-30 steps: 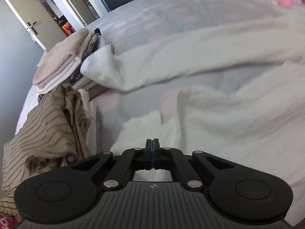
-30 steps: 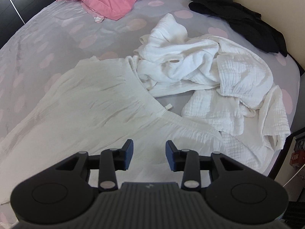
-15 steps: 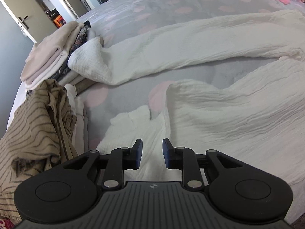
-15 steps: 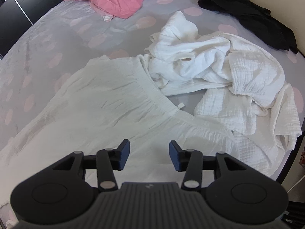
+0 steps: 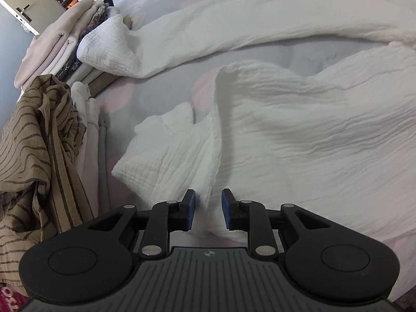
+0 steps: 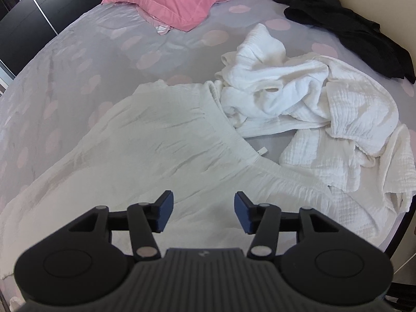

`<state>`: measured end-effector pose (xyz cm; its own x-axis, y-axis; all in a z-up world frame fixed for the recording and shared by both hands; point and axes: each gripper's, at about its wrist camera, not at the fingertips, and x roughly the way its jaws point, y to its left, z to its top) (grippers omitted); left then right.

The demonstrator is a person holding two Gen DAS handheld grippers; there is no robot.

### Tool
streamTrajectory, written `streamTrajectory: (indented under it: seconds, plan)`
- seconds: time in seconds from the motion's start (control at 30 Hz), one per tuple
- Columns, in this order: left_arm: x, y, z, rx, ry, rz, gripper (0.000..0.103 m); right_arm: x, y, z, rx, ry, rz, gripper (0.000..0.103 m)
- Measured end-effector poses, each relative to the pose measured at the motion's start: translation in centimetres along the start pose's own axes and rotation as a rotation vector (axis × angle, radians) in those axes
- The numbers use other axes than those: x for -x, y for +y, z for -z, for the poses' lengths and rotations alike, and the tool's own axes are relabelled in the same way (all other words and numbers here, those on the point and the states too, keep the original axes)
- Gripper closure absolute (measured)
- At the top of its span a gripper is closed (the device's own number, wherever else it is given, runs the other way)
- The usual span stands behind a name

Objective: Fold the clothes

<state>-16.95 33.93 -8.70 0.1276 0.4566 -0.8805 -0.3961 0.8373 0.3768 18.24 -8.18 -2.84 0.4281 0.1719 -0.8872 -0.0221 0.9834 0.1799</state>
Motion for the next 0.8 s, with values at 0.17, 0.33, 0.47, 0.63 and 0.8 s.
streamTrajectory:
  seconds: [0.17, 0.33, 0.47, 0.63, 0.8]
  plan:
    - [2.1, 1.5, -0.9, 0.034, -0.07, 0.005, 0.101, 0.1, 0.0, 0.2, 0.02, 0.004, -0.004, 0.047]
    - [5.4, 3.1, -2.6, 0.036, -0.13, 0.048, 0.101, -0.1, 0.1, 0.2, 0.03, 0.012, -0.008, 0.047]
    - [8.8, 3.5, -5.1, -0.011, -0.149, 0.166, 0.101, -0.1, 0.6, 0.3, 0.046, 0.017, -0.016, 0.047]
    - [10.8, 1.8, -8.7, -0.058, -0.105, 0.403, 0.101, -0.1, 1.1, 0.3, 0.064, 0.021, -0.025, 0.047]
    - [9.0, -3.0, -11.4, -0.1, -0.048, 0.541, 0.101, -0.1, 1.0, 0.2, 0.066, 0.02, -0.028, 0.047]
